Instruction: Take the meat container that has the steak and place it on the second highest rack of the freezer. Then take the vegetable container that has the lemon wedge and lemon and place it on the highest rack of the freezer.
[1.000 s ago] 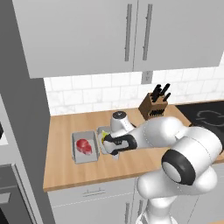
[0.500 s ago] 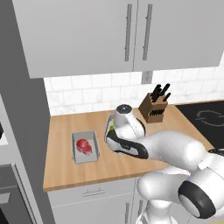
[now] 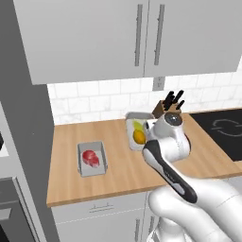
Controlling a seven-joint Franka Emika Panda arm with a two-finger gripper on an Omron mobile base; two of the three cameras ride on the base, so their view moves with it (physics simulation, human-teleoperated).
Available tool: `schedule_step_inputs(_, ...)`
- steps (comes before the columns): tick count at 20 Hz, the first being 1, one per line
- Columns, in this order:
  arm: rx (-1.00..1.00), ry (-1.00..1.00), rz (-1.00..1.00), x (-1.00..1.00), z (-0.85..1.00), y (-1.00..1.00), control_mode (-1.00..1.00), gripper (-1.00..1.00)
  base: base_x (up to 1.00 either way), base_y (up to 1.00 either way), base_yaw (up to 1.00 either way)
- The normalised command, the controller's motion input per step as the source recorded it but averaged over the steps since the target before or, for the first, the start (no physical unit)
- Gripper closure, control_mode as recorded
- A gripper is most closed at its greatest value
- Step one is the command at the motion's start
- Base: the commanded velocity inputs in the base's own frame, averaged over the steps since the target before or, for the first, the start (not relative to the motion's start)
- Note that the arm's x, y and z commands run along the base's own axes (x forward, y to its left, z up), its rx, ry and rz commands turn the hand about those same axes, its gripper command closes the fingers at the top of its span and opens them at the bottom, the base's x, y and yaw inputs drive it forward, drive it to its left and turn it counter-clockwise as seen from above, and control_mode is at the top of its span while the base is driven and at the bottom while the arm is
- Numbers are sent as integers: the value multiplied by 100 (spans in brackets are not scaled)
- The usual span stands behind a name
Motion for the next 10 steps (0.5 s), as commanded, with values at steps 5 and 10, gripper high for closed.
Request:
schedule_step_inputs(5,-2,8,27,-9,43,-51,-100,100,0,0,0)
schedule_step_inputs(10,-6,9,13,0,23,-9,-100,100,0,0,0)
